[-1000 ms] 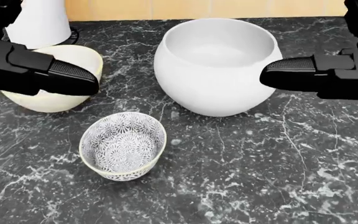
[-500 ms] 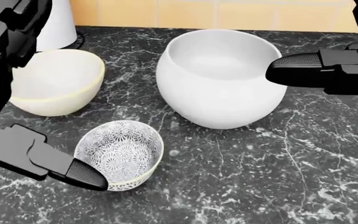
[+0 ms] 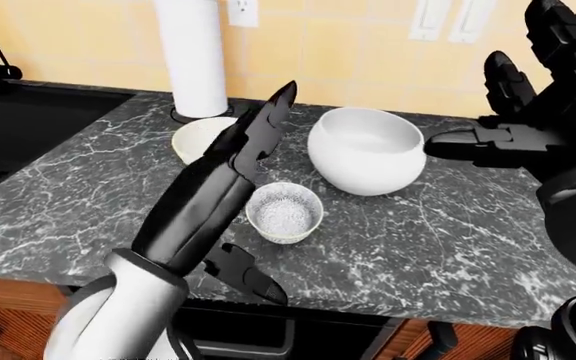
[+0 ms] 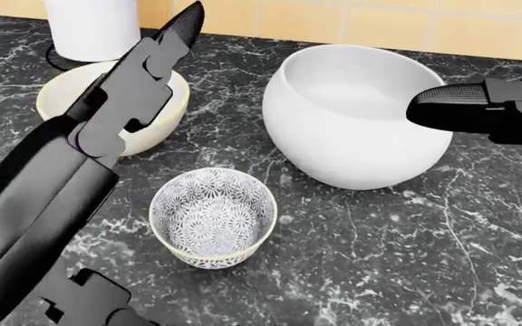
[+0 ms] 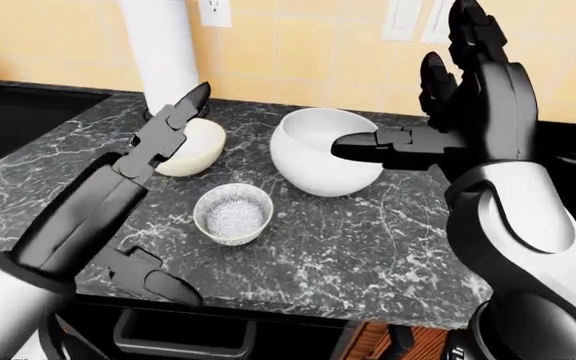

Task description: Stack the bowls from largest to smallest.

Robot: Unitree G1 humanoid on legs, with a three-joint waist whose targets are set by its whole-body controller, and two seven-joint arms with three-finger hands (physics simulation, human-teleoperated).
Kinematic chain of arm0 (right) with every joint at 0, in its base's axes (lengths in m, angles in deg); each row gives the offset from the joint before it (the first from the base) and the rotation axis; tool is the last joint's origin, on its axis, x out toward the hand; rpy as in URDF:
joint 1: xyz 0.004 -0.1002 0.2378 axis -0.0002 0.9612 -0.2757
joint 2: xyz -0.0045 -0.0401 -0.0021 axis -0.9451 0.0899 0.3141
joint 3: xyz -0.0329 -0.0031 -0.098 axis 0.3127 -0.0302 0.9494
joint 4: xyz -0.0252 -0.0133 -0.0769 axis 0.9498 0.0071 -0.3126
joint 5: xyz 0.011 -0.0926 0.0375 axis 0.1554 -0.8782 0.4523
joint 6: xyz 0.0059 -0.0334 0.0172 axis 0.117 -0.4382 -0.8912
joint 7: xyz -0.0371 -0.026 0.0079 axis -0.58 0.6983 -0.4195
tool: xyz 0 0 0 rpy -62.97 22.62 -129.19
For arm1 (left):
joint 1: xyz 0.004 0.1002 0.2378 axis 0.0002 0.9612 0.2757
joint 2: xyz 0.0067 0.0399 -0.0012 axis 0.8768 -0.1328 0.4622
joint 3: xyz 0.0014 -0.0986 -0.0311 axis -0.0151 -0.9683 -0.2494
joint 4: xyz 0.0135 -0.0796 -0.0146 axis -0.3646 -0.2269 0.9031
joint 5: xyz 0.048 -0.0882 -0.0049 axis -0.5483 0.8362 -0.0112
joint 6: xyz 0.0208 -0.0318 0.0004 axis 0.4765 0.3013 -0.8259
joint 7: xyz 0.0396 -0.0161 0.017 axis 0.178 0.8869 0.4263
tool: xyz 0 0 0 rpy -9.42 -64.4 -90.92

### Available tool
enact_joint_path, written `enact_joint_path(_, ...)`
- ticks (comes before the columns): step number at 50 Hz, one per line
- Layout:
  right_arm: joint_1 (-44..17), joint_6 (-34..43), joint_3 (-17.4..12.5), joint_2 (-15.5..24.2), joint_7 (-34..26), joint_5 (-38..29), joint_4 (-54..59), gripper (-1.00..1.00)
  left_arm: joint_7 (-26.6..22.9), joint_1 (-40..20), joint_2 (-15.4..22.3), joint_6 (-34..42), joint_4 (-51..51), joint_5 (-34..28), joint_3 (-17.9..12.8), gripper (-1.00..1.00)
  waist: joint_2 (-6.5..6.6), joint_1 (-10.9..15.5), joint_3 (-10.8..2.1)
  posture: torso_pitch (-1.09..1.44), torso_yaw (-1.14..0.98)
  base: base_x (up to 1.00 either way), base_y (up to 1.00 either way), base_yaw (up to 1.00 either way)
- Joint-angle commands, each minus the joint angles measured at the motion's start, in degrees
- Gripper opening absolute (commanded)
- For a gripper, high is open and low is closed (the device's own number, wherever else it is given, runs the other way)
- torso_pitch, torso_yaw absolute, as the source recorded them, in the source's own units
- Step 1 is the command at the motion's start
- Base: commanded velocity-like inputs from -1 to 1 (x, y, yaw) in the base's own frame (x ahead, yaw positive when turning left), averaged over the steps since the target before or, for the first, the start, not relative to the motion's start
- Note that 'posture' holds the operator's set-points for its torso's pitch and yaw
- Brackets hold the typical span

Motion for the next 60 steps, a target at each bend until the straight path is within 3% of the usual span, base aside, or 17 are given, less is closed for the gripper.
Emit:
enact_joint_path(1, -0.88, -2.03, -1.35, 0.95, -0.11, -0.60, -0.31, 1.00, 1.16, -1.11, -0.18, -2.33, -0.20, -0.09, 0.21, 1.00, 0.01, 0.00, -0.70, -0.23, 0.00, 0.00, 0.00, 0.00)
enact_joint_path(16, 0.55, -3.45, -2.57, 2.24, 0.06, 0.41, 0.22, 1.00, 6.72, -2.42, -0.27, -10.10, -11.16, 1.56, 0.19, 1.00, -0.28, 0.63, -1.24, -0.23, 0.00, 0.00, 0.00, 0.00)
enact_joint_path(25, 1.20, -4.00, -3.14, 3.00, -0.05, 0.83, 0.53, 1.00, 9.65, -0.08, 0.39, -17.23, -15.36, 1.37, 0.82, 1.00, -0.36, 0.60, -1.58, -0.23, 0.00, 0.00, 0.00, 0.00)
enact_joint_path(34, 1.74, -4.51, -3.17, 3.24, 0.43, 1.41, 0.36, 1.00, 12.53, 1.46, 1.78, -24.19, -18.46, 1.21, -0.42, 1.00, -0.28, 0.58, -1.87, -0.23, 0.00, 0.00, 0.00, 0.00)
enact_joint_path(51, 2.75, -4.96, -3.25, 2.09, -1.20, -0.81, 0.37, 1.00, 14.79, 5.86, 2.41, -29.28, -22.24, 2.21, -0.39, 1.00, -0.08, 0.56, -2.47, -0.23, 0.00, 0.00, 0.00, 0.00)
enact_joint_path(56, 2.68, -5.06, -3.04, 1.72, -1.66, -1.59, 0.55, 1.00, 15.60, 6.18, 2.86, -30.33, -24.18, 2.42, -0.71, 0.68, 0.01, 0.56, -2.61, -0.23, 0.00, 0.00, 0.00, 0.00)
enact_joint_path(60, 2.96, -5.06, -3.16, 1.63, -1.73, -1.66, 0.37, 1.00, 16.74, 6.07, 3.28, -31.04, -26.21, 2.95, -1.29, 0.60, 0.06, 0.55, -2.67, -0.23, 0.00, 0.00, 0.00, 0.00)
